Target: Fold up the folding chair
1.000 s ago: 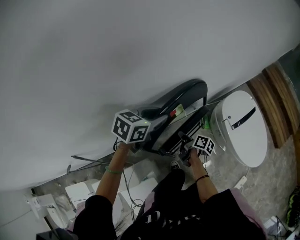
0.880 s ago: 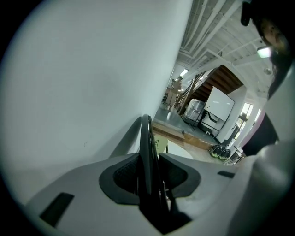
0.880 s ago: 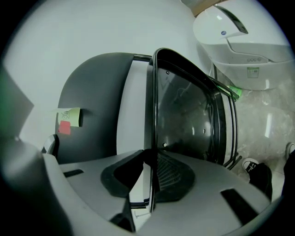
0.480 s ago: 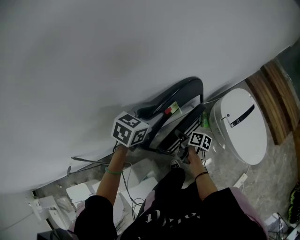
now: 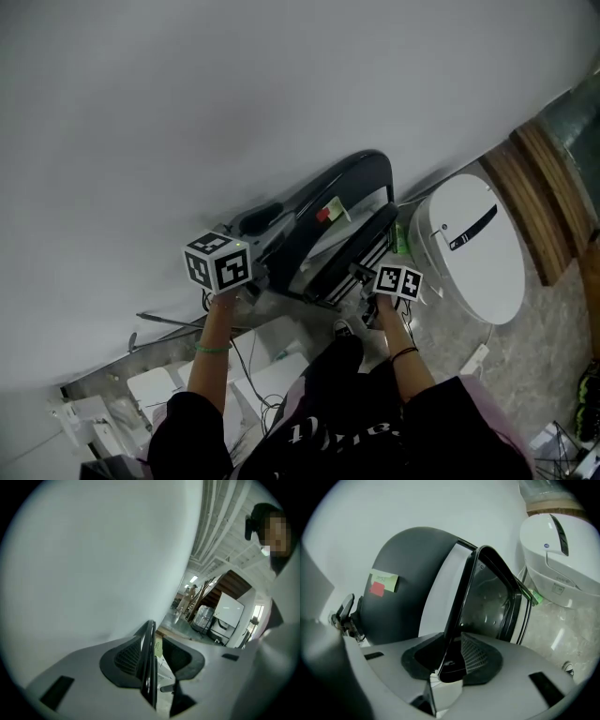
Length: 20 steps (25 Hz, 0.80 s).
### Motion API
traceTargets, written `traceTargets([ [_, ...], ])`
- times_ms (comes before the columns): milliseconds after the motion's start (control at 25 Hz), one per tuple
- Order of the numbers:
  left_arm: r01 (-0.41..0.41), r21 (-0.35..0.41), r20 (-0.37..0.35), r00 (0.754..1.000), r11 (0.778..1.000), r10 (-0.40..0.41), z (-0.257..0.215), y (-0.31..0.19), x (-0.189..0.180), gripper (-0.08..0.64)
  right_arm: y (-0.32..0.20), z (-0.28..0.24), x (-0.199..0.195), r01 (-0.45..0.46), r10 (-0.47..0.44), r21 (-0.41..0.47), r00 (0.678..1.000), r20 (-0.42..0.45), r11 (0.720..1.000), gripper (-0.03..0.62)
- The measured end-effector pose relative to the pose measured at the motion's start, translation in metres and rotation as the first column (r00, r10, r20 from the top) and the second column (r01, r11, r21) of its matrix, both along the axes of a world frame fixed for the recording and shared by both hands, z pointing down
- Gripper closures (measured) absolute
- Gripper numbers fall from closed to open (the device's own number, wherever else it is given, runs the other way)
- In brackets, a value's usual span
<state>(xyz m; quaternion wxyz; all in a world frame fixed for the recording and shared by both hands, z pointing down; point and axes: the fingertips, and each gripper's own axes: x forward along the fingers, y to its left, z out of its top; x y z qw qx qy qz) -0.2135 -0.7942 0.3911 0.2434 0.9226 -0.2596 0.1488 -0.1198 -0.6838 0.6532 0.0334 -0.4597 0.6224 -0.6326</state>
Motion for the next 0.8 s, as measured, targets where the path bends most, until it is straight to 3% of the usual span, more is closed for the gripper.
traceTargets([
  [240, 0.017, 0.042, 0.016, 1.000, 0.999, -0.017, -0.008, 0.024, -0.003, 0.417, 0.023, -0.024, 0.020, 0.043, -0.039, 0.053, 0.997, -0.064, 0.998, 0.491],
  [440, 0.025, 0.018, -0.012, 1.000, 1.000, -0.025, -0.008, 0.063, 0.014, 0.442, 0.041, -0.059, 0.032, 0.092, -0.080, 0.131, 0.992, -0.098, 0.987, 0.492],
  [800, 0.100, -0.012, 0.024, 0.995, 0.995, -0.100, 0.006, 0.168, 0.059, 0.511, 0.109, -0.131, 0.050, 0.227, -0.194, 0.276, 0.971, -0.140, 0.934, 0.514],
])
